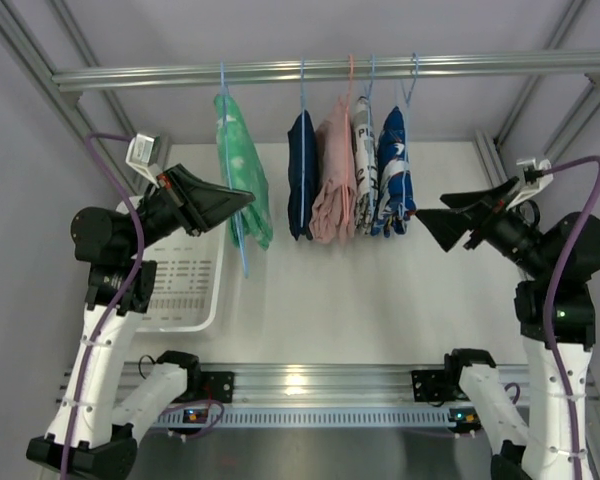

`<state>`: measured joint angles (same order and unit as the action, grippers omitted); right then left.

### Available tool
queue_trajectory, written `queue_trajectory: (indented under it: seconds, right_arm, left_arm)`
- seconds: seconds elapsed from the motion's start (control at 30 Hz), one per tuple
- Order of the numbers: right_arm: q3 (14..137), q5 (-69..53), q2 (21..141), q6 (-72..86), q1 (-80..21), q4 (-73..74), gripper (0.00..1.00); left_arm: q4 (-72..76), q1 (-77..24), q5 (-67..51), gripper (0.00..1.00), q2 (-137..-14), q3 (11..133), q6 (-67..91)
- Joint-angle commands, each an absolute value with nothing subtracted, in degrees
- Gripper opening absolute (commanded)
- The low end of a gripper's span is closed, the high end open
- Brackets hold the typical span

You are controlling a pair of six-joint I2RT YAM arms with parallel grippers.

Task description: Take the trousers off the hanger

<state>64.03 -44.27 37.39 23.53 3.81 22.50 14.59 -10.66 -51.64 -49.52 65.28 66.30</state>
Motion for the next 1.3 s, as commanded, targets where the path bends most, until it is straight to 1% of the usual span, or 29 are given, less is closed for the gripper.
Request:
queue_trajectory:
  seconds: [0.0, 0.07, 0.1, 0.17, 0.2, 0.37, 0.5, 0.57, 0.67, 0.8, 0.97, 1.07, 1.27]
  right_arm:
    - [69.8, -49.9, 42.3, 34.2, 2.7, 12.7, 0.86]
    - [73.3, -48.6, 45.4, 34.5, 0.4, 13.0, 0.85]
    - [74.5, -47.0, 46.4, 34.6, -4.1, 12.9, 0.84]
    - [77.8, -43.9, 49.8, 33.5, -9.1, 13.8, 0.83]
    - [78.9, -41.2, 50.9, 32.9, -13.9, 13.8, 0.83]
    - [83.1, -38.3, 57.8, 33.5, -18.7, 13.1, 0.81]
    - [87.0, -35.8, 62.7, 30.1, -26.8, 12.1, 0.8]
    - [89.2, -35.2, 65.7, 29.9, -29.2, 11.6, 0.8]
    - [92.1, -33.1, 69.0, 27.0, -35.9, 11.2, 0.8]
    - [95.4, -30.7, 72.3, 25.6, -42.5, 10.8, 0.79]
    - [96.3, -29.6, 76.6, 28.2, -47.7, 7.9, 0.76]
    - [96.9, -28.9, 79.0, 30.1, -50.2, 5.9, 0.76]
    - [104.1, -30.7, 85.9, 35.1, -52.3, 2.6, 0.75]
  left_arm:
    - [21.4, -10.6, -50.3, 0.0, -46.7, 64.3, 62.0]
    - [20.1, -10.6, -49.8, 0.0, -45.3, 63.5, 61.4]
    - [20.0, -10.6, -49.7, 0.0, -45.0, 63.3, 61.4]
    - [20.0, -10.6, -49.1, 0.0, -44.6, 62.8, 61.8]
    - [20.0, -10.7, -49.0, 0.0, -44.7, 62.7, 62.0]
    - [20.3, -10.8, -48.7, 0.0, -44.7, 62.7, 62.6]
    - [20.3, -10.8, -49.1, 0.0, -45.0, 62.9, 62.3]
    - [20.4, -10.8, -49.1, 0.0, -45.1, 63.0, 62.1]
    - [20.1, -10.8, -49.1, 0.0, -44.7, 63.2, 61.6]
    - [18.5, -10.9, -49.1, 0.0, -44.1, 63.5, 59.7]
    - [17.6, -10.9, -49.6, 0.0, -44.0, 62.9, 58.4]
    - [17.9, -10.9, -50.1, 0.0, -44.0, 62.8, 58.3]
    - [17.8, -10.9, -51.2, 0.0, -43.7, 62.1, 57.5]
